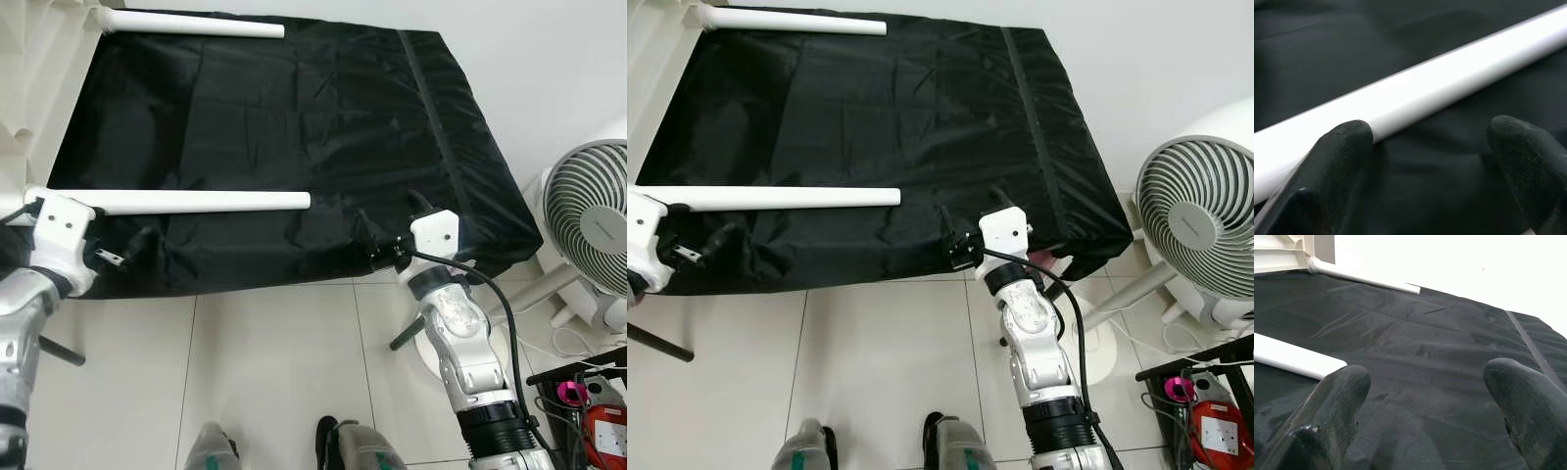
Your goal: Building children table
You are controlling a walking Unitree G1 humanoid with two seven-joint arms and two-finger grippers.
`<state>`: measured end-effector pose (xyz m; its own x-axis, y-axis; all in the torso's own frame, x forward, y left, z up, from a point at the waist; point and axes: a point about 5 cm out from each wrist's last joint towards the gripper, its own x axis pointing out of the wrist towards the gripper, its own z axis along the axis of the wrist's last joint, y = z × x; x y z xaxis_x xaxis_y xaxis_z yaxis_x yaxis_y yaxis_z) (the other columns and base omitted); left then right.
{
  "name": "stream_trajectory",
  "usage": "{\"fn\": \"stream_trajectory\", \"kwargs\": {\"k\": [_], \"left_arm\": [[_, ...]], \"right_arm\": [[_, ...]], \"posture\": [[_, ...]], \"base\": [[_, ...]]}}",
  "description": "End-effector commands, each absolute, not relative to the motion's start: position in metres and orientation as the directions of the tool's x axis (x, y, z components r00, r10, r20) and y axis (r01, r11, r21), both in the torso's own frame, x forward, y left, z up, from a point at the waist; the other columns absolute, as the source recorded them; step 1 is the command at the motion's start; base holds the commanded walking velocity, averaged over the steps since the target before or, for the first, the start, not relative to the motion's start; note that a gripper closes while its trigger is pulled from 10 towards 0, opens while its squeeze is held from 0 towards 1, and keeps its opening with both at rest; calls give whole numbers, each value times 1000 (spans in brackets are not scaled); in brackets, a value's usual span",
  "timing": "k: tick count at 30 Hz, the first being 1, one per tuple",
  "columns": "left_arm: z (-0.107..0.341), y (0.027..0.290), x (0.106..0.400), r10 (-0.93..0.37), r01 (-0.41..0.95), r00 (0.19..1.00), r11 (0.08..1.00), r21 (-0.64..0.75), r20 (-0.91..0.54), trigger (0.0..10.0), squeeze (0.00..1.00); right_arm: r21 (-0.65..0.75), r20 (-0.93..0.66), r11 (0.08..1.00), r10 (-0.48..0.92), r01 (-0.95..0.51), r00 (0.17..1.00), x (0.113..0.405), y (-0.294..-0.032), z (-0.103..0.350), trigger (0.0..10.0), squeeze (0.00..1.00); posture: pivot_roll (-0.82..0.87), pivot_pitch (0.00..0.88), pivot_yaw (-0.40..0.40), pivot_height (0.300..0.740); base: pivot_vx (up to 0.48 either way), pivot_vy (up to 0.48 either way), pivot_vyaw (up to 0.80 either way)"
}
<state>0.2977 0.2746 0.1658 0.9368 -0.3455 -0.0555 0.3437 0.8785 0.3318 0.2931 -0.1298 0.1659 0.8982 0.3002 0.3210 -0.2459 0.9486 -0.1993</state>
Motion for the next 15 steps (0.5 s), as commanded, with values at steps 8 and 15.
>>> {"fn": "stream_trajectory", "kwargs": {"k": [8, 15], "left_arm": [[173, 228, 294, -426, 401, 904, 871, 285, 31, 10000, 0], [189, 205, 305, -364, 339, 926, 917, 209, 100, 10000, 0]], "right_arm": [[-171, 314, 957, 280, -236, 907, 291, -134, 162, 10000, 0], [-113, 339, 982, 181, -151, 923, 296, -143, 168, 10000, 0]], "posture": [[14, 163, -7, 740], [27, 173, -4, 740]], "base": [[0, 0, 0], [0, 0, 0]]}}
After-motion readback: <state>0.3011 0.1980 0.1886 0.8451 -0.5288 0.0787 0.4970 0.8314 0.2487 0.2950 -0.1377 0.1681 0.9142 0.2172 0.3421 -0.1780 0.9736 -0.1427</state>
